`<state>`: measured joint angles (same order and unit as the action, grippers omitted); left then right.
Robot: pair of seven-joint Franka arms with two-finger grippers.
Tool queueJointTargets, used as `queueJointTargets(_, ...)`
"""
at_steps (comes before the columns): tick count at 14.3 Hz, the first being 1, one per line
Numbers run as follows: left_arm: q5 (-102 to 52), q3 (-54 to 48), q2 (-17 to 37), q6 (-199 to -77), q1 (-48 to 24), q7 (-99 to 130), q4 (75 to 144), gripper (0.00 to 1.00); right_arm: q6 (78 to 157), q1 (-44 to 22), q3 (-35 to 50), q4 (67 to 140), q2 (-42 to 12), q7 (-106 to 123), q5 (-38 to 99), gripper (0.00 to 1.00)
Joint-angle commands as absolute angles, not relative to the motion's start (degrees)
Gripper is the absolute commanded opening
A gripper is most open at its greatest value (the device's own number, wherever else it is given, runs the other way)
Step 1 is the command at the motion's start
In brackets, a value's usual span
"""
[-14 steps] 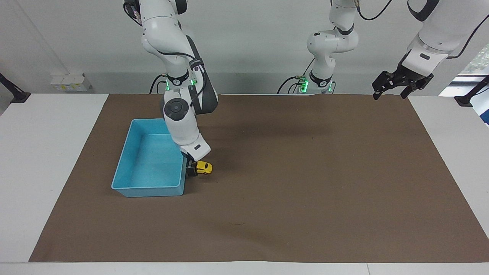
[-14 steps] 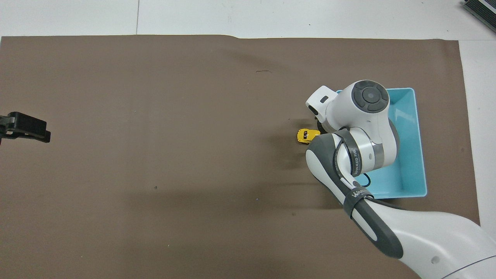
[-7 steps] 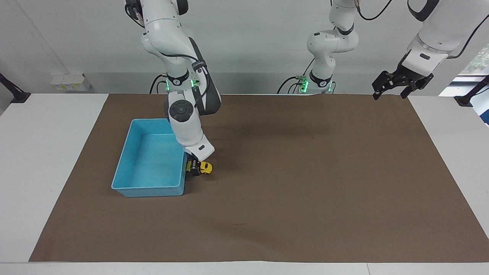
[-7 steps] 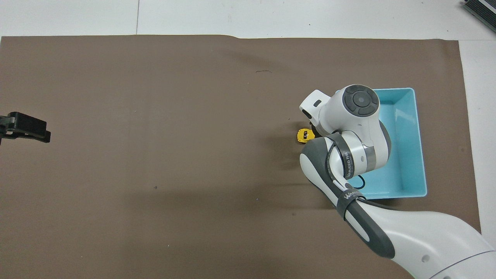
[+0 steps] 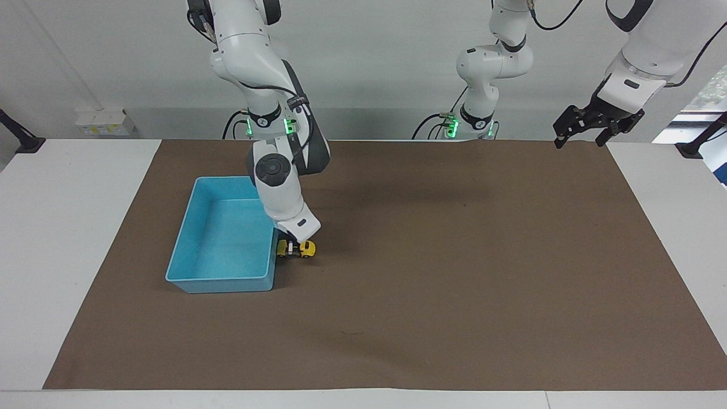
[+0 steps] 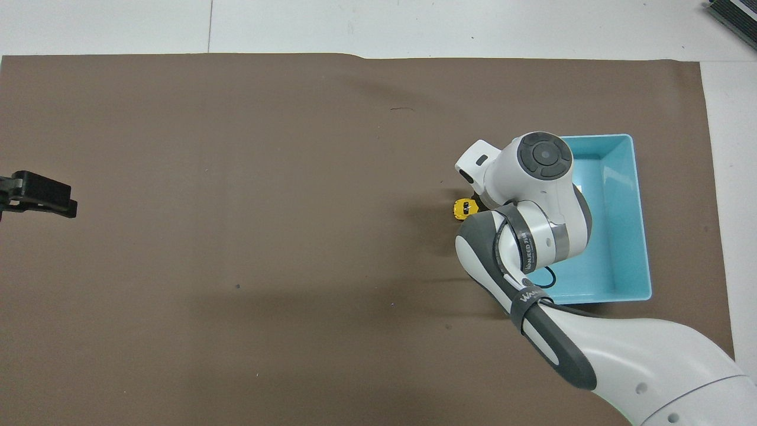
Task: Wind up and store yellow beetle car
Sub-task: 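Lower the right gripper and grasp the yellow car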
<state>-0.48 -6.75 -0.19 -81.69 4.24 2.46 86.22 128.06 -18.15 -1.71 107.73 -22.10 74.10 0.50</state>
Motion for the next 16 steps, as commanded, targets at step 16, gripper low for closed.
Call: queueJointTargets(16, 0.1, -7.5, -0.2, -80.6, 5.3, 2.8, 85.5, 1.00, 113.0, -20.2, -1.9, 96.8, -19.7, 68.6, 0.5, 0.09)
